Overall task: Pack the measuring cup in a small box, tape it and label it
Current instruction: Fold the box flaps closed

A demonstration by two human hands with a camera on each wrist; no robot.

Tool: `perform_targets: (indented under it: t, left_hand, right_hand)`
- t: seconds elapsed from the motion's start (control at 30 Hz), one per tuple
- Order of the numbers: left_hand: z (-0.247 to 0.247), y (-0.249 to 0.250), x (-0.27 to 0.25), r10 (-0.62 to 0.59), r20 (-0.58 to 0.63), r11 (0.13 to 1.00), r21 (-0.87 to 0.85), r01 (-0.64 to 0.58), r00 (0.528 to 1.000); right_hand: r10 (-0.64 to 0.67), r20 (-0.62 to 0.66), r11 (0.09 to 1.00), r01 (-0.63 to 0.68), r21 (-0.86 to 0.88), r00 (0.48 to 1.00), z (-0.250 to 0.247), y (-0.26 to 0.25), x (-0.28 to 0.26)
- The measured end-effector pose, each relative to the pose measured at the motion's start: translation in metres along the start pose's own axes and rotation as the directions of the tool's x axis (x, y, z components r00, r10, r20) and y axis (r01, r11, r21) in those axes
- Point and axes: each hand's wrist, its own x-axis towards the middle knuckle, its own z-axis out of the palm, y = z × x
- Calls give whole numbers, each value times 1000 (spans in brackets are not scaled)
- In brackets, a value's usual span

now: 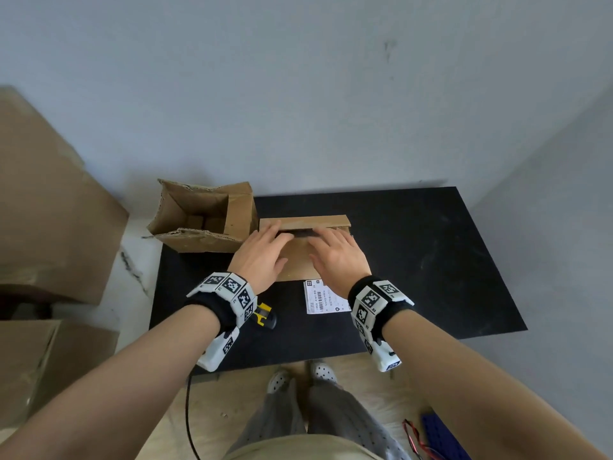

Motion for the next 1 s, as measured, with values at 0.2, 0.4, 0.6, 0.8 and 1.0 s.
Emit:
perform_targets:
  t: [0.2, 0.4, 0.6, 0.8, 1.0]
  left_hand:
    - [-16, -4, -20, -6, -127, 1000, 9, 7, 992]
    - [-11, -9, -70, -130, -186, 988, 61, 144, 974]
    - [8, -23, -128, -367, -141, 926, 37, 375, 919]
    - [36, -45, -183, -554, 21, 832, -4, 554, 832]
    - [66, -68, -211, -537, 129, 837, -45, 546, 834]
  right_hand:
    - [-83, 107, 996, 85, -14, 991, -20, -24, 14]
    - [-288, 342, 957, 279, 75, 895, -11, -53, 20]
    - [-469, 403, 881, 447, 153, 786, 15, -93, 12]
    - [-546, 493, 837, 472, 278, 678, 54, -133, 1]
    - [-501, 569, 865, 405, 297, 652, 84, -154, -9]
